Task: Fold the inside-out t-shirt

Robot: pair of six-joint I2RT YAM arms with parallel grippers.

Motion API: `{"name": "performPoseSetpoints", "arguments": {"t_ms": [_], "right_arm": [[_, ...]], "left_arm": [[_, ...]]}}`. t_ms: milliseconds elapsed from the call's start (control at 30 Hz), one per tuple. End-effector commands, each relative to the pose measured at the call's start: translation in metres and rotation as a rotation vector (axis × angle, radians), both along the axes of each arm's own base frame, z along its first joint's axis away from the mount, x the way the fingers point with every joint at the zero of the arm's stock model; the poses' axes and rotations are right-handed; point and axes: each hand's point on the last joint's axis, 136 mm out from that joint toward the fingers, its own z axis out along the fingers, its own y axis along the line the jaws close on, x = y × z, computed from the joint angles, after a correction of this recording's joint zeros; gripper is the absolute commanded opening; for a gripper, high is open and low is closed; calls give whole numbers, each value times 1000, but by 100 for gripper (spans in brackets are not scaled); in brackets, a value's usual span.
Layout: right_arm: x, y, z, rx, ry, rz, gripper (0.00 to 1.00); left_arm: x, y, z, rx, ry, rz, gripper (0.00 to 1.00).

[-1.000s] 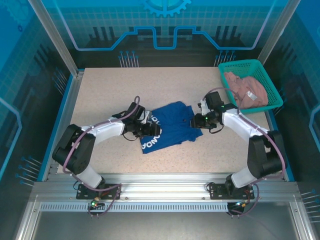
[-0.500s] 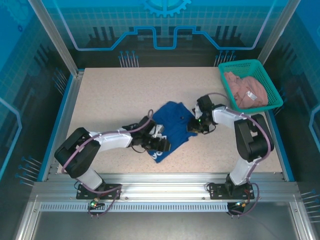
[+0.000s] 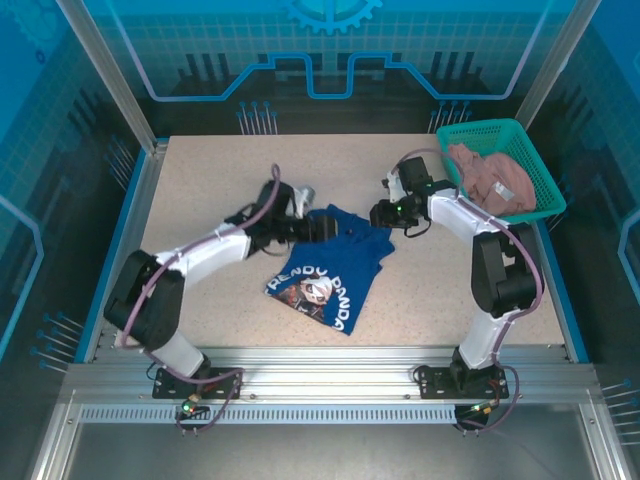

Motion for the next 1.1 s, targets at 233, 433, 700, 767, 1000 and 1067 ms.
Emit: {"name": "performPoseSetpoints", "arguments": {"t_ms": [233, 433, 700, 767, 1000, 1067], "right_arm": [[10, -7, -35, -47, 67, -10, 45], [14, -5, -47, -48, 92, 1, 36], [23, -5, -36, -63, 57, 27, 6], [25, -5, -30, -69, 51, 35, 0], [32, -4, 1, -67, -27, 46, 0], [36, -3, 5, -60, -41, 48, 0]], "left_arm": [[84, 22, -76, 231, 101, -35, 74], [89, 17, -94, 230, 142, -49, 56], [87, 33, -100, 240, 155, -2, 17], [88, 40, -93, 215, 143, 27, 12], [93, 52, -58, 138, 70, 73, 6], [96, 55, -56, 130, 65, 84, 6]]}}
